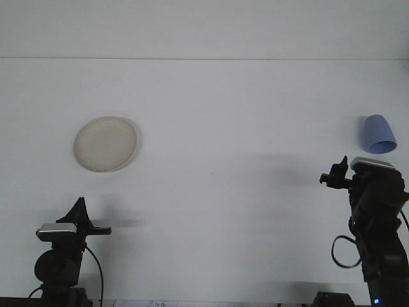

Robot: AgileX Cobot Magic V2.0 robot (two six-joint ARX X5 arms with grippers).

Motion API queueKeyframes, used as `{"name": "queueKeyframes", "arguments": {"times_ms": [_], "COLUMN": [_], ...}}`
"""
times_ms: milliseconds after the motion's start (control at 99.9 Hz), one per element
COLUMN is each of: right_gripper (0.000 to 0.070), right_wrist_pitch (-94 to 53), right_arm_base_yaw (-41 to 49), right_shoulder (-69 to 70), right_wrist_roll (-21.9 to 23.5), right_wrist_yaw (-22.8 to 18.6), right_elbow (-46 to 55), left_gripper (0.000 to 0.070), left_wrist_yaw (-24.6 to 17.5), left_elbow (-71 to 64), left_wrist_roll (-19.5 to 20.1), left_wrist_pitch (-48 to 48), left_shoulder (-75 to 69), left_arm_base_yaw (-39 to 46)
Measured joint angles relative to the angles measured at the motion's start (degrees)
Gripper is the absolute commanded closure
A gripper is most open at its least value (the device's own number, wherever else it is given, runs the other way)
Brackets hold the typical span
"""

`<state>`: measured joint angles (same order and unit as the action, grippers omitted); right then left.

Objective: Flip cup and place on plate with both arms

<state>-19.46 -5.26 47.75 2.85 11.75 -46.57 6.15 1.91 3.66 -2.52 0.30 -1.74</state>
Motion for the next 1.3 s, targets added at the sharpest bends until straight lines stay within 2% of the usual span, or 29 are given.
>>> {"name": "queueKeyframes", "arguments": {"times_ms": [190,270,510,680,760,991,1301], "right_gripper": [0.0208,0.0208,0.0209,0.0209,0.0209,0.0209,0.0210], "right_wrist_pitch": [0.8,2.3,14.7,24.7,29.2,38.3,39.5], "right_arm_base_yaw": [-8.7,-13.3,-26.8,-31.1,-32.2,-33.8,-34.0], "right_shoulder": [11.3,14.1,23.3,31.0,34.8,44.8,57.4], "right_wrist_roll": [-1.4,-2.1,-4.6,-7.8,-8.9,-10.7,-11.9], "right_wrist_yaw": [-0.2,-1.9,-13.2,-22.0,-24.9,-28.2,-30.8], "right_elbow": [0.0,0.0,0.0,0.0,0.0,-1.1,-12.2], "left_gripper": [0.0684,0.0684,0.0684,0.0684,0.0684,0.0684,0.0684], "left_wrist_yaw": [0.0,0.0,0.0,0.0,0.0,0.0,0.0], "left_elbow": [0.0,0.0,0.0,0.0,0.0,0.0,0.0], "left_wrist_roll": [0.0,0.0,0.0,0.0,0.0,0.0,0.0], "left_wrist_pitch": [0.0,0.0,0.0,0.0,0.0,0.0,0.0], "left_shoulder": [0.0,0.0,0.0,0.0,0.0,0.0,0.0], "left_arm_base_yaw": [0.0,0.0,0.0,0.0,0.0,0.0,0.0]}}
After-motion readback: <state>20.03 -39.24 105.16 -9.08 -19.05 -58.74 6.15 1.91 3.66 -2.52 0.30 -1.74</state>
